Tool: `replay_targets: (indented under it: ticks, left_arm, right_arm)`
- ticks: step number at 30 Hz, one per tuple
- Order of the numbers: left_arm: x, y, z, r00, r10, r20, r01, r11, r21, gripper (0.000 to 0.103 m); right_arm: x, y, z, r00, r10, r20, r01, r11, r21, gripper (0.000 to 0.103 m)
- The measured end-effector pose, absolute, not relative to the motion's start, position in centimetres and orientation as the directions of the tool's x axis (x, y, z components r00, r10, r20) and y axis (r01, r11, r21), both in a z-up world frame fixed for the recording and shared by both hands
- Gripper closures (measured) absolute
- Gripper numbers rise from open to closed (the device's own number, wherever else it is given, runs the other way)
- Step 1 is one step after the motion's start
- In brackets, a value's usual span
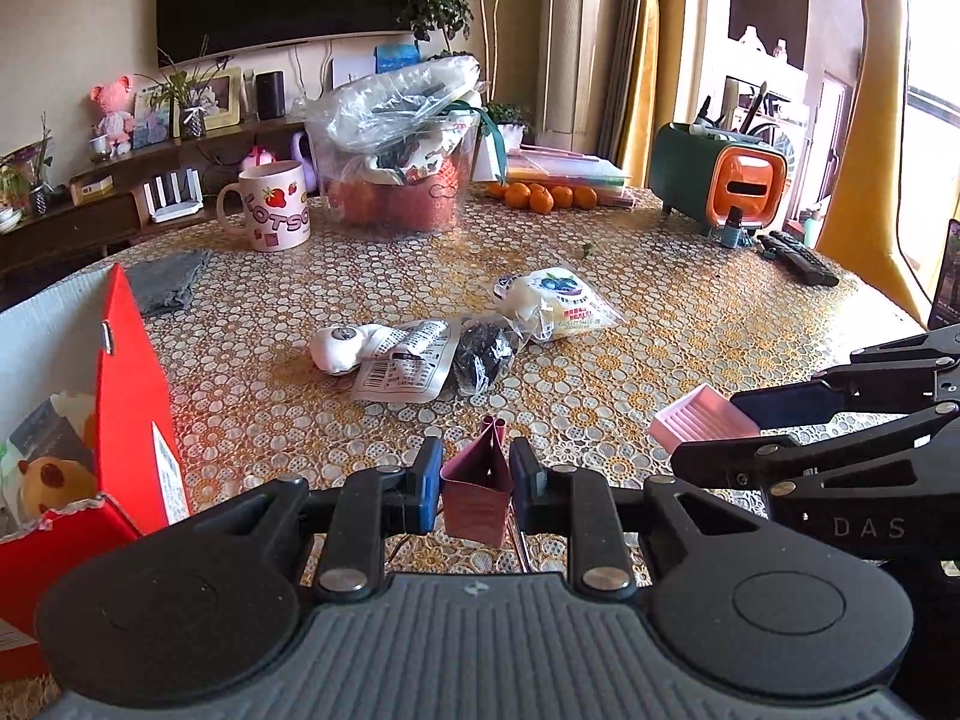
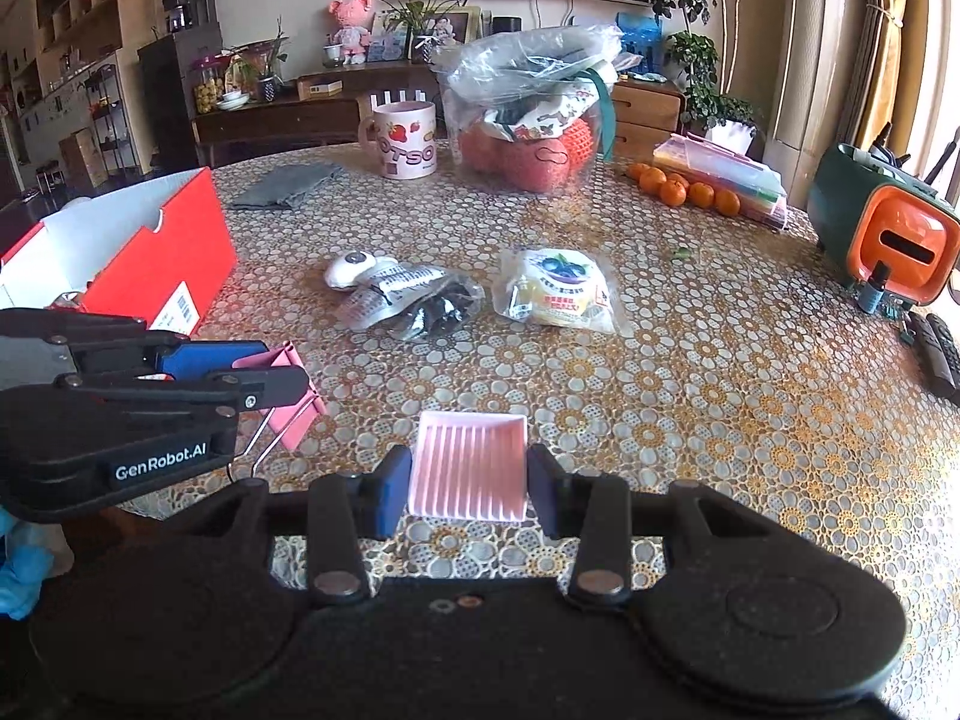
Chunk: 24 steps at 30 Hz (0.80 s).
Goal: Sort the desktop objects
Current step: 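Lift and carry the binder clip and pink tray in both grippers to the box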
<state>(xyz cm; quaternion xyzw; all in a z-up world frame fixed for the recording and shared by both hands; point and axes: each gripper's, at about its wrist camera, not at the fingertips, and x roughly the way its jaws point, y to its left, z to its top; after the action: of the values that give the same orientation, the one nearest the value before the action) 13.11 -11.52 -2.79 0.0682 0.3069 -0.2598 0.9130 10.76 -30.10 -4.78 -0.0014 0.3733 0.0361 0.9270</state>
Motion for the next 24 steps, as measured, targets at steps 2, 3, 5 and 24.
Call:
replay_targets:
  ticks: [2, 3, 5, 24]
  left_arm:
    - [12.6, -10.7, -2.1, 0.684, -0.436, -0.585, 0.512, 0.858, -0.041, 0.081]
    - [12.4, -10.2, -1.8, 0.69, -0.436, -0.578, 0.509, 0.86, -0.041, 0.081]
    - [11.8, -9.2, -1.2, 0.699, -0.436, -0.566, 0.504, 0.863, -0.043, 0.081]
    - [9.4, 2.3, 3.6, 0.815, -0.312, -0.488, 0.336, 0.941, -0.039, 0.081]
  right_arm:
    - [10.4, -29.4, -4.2, 0.724, 0.081, -0.685, -0.084, 0.996, 0.028, 0.062]
    - [10.2, -29.1, -3.9, 0.727, 0.089, -0.681, -0.093, 0.995, 0.03, 0.062]
    - [9.9, -28.3, -3.2, 0.732, 0.103, -0.673, -0.112, 0.993, 0.031, 0.062]
    - [10.4, -18.6, 1.8, 0.742, 0.277, -0.611, -0.341, 0.94, 0.012, 0.062]
